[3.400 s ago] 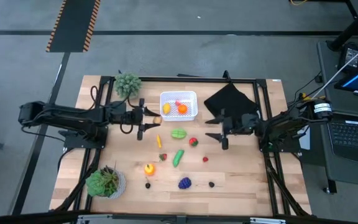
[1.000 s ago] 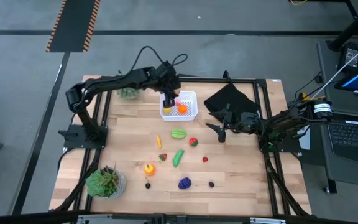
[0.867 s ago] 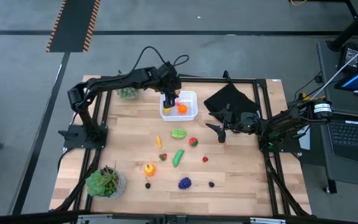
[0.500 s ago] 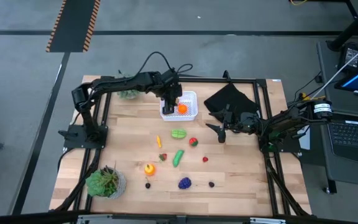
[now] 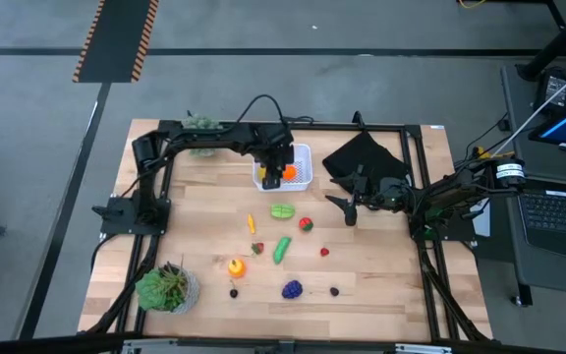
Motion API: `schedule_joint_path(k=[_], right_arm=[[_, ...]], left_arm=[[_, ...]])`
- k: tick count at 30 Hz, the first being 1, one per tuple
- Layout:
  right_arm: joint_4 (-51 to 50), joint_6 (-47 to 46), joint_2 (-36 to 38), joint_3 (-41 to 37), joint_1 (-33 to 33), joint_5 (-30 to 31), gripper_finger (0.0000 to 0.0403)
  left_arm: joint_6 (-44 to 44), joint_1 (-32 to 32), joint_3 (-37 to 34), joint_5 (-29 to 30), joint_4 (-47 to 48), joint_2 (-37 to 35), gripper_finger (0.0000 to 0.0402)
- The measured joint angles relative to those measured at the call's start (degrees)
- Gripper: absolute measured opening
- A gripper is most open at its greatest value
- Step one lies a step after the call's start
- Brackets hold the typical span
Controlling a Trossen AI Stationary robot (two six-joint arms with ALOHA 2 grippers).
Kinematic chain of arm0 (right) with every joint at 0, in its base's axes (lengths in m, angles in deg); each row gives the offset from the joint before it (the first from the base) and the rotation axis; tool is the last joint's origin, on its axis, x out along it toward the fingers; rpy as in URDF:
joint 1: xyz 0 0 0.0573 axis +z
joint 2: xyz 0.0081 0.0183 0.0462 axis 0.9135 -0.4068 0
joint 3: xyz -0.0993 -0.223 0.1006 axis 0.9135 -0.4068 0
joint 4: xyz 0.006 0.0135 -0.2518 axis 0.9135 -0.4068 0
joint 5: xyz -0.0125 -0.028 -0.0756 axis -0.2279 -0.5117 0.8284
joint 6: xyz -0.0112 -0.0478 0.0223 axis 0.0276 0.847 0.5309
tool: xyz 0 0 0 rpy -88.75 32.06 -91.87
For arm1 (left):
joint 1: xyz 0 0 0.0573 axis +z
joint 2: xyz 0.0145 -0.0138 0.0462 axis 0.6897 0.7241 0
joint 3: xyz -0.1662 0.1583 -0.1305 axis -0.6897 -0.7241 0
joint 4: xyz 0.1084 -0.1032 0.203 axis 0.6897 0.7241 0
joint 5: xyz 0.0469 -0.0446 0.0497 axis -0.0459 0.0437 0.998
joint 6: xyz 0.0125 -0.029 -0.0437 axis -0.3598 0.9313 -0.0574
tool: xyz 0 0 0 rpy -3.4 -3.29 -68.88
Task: Pick and placing Produce into tupperware
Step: Put the potato into the white bin, then put the raspberry into the white bin
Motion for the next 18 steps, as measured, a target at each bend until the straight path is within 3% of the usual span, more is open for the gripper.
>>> schedule_joint_path(k=[7,18], right_arm=[[-0.1,0.0,0.0,0.0,0.0,0.0,0.0278],[-0.3,0.0,0.0,0.0,0.0,0.0,0.0278]], left_arm=[[0.3,-0.3,0.0,0.1,0.0,0.1,0.0211],[0.0,-1.1,0.0,2.0,-0.9,0.0,0.0197]])
